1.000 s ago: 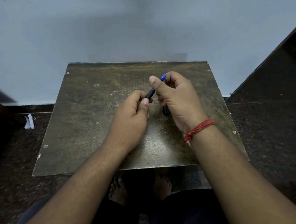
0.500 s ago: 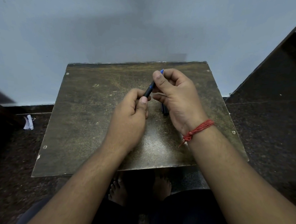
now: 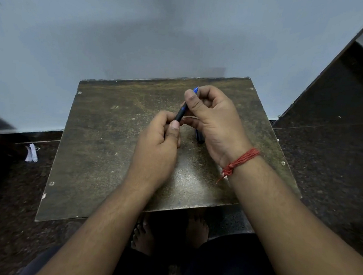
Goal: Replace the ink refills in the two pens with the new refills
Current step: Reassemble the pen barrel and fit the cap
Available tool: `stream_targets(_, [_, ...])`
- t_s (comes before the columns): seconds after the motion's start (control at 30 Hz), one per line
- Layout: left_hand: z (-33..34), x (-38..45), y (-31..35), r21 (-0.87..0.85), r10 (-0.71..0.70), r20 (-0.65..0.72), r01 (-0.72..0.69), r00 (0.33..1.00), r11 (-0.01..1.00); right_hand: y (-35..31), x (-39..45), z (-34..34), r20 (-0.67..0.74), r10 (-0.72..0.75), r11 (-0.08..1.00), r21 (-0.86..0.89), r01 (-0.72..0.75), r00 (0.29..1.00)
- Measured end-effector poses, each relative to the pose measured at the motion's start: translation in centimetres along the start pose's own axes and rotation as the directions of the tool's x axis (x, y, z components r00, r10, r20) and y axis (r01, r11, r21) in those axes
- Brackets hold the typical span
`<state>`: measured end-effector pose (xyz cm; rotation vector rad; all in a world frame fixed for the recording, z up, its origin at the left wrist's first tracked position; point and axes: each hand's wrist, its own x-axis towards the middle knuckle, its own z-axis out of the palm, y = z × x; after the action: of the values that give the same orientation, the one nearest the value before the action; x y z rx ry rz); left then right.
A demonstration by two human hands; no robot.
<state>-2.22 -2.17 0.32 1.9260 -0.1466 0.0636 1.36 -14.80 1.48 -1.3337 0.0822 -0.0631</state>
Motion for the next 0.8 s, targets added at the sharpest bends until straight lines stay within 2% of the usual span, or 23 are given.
stream_targets(0.13, [0.01, 0.08, -0.06, -0.007, -0.007, -0.002, 0.007, 1.000, 1.000, 0.07, -0.11, 0.26, -0.036, -0.022, 1.000, -0.024, 0.021, 0.999])
stream_targets(0.4, [-0.02, 0.12, -0.09, -0.019, -0.023, -0.011, 0.023, 1.000, 1.000, -0.11, -0.10, -0.07, 0.047, -0.003, 0.999, 0.037, 0.001, 0.999])
stream_targets(0.6, [0.00, 0.10, 0.04, -0.016, -0.006, 0.000, 0.006, 1.000, 1.000, 0.23, 0.03, 0.19, -0.046, -0.015, 1.000, -0.006, 0.014, 0.999])
stream_targets(0.8, [-0.14, 0.10, 0.14, -0.011, -0.015, -0.028, 0.015, 0.999, 1.000, -0.02, -0.08, 0.08, 0.008, 0.016, 0.991, 0.130, -0.016, 1.000])
